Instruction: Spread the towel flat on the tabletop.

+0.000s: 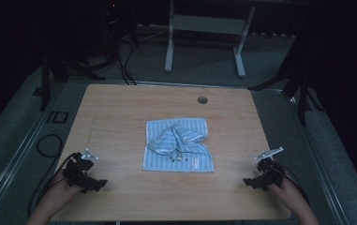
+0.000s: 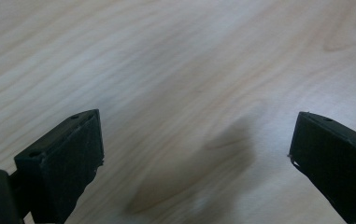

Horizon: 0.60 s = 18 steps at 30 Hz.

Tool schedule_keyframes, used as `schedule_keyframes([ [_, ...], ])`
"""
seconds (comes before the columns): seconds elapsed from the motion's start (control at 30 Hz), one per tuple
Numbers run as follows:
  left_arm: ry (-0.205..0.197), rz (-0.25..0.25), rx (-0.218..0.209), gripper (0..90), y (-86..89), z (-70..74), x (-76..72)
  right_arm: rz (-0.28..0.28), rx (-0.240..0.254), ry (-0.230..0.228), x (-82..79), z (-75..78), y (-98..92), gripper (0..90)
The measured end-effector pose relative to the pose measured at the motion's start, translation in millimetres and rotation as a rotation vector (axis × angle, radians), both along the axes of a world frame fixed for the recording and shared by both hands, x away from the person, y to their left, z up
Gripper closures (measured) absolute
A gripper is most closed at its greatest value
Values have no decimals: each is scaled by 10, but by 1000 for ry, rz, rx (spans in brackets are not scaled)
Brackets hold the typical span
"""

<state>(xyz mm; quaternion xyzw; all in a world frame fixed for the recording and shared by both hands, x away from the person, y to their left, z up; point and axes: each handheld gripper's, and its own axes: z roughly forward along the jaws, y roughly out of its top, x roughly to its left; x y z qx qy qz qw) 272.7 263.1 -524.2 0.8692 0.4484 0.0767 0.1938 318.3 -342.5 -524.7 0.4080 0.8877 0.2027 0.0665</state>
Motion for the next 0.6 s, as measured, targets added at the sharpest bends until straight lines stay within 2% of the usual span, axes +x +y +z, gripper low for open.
schedule_keyframes([
  [0.07, 28, -36, 34, 28, -63, 4, 34, 22, -24, 28, 18, 10, 30, 132],
  [0.13, 50, -65, 71, 29, -136, 9, 68, 56, -40, 37, 27, 14, 69, 132],
  [0.2, 77, -95, 86, 29, -202, 15, 108, 69, -47, 44, 47, 14, 102, 132],
  [0.27, 101, -112, 89, 29, -263, 19, 151, 72, -43, 72, 79, 6, 134, 131],
  [0.5, 91, -158, 120, 48, -504, 65, 263, 127, -79, 70, 131, 11, 268, 140],
  [0.57, 94, -171, 117, 102, -568, 81, 296, 137, -93, 79, 155, 7, 300, 170],
  [0.6, 89, -188, 131, 145, -613, 87, 316, 146, -111, 87, 172, 9, 315, 204],
])
